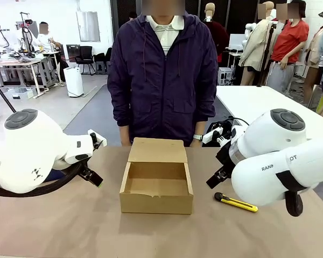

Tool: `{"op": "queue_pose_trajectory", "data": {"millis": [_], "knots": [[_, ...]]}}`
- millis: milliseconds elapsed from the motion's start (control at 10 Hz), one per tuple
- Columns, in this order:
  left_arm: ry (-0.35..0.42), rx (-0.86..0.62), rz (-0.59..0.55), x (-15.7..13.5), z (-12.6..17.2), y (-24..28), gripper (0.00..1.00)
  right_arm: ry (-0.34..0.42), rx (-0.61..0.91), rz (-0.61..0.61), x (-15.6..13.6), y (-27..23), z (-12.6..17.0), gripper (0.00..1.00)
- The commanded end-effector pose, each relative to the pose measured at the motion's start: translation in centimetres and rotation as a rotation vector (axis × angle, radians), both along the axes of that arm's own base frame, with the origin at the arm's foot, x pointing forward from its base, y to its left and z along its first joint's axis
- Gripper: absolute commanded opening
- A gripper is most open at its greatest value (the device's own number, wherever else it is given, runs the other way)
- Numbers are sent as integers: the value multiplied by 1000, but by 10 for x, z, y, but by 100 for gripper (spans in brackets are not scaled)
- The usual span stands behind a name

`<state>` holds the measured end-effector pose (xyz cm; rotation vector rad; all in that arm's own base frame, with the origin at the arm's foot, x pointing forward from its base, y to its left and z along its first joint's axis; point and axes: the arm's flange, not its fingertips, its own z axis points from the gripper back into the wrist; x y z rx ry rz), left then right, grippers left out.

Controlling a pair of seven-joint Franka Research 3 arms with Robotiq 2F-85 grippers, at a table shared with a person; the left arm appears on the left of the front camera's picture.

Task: Pack the items into the box.
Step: Pick up the item specified by the human and place it in the Mailer Box.

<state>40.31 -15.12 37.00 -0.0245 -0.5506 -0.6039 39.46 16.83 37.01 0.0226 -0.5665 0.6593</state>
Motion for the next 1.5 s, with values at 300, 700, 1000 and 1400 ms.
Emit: {"op": "queue_pose_trajectory", "data": {"millis": [300, 700, 1000, 1400], "knots": [[-1, 0, 0, 0, 0, 0, 100, -2, 1, 0, 0, 0, 1, 100], [-1, 0, 0, 0, 0, 0, 100, -2, 1, 0, 0, 0, 1, 100], [393, -29, -157, 3, 25, 4, 100, 342, 129, -101, 5, -12, 30, 100], [524, -746, -14, 4, 141, 70, 100, 739, 703, -111, -2, -98, 138, 100]]}}
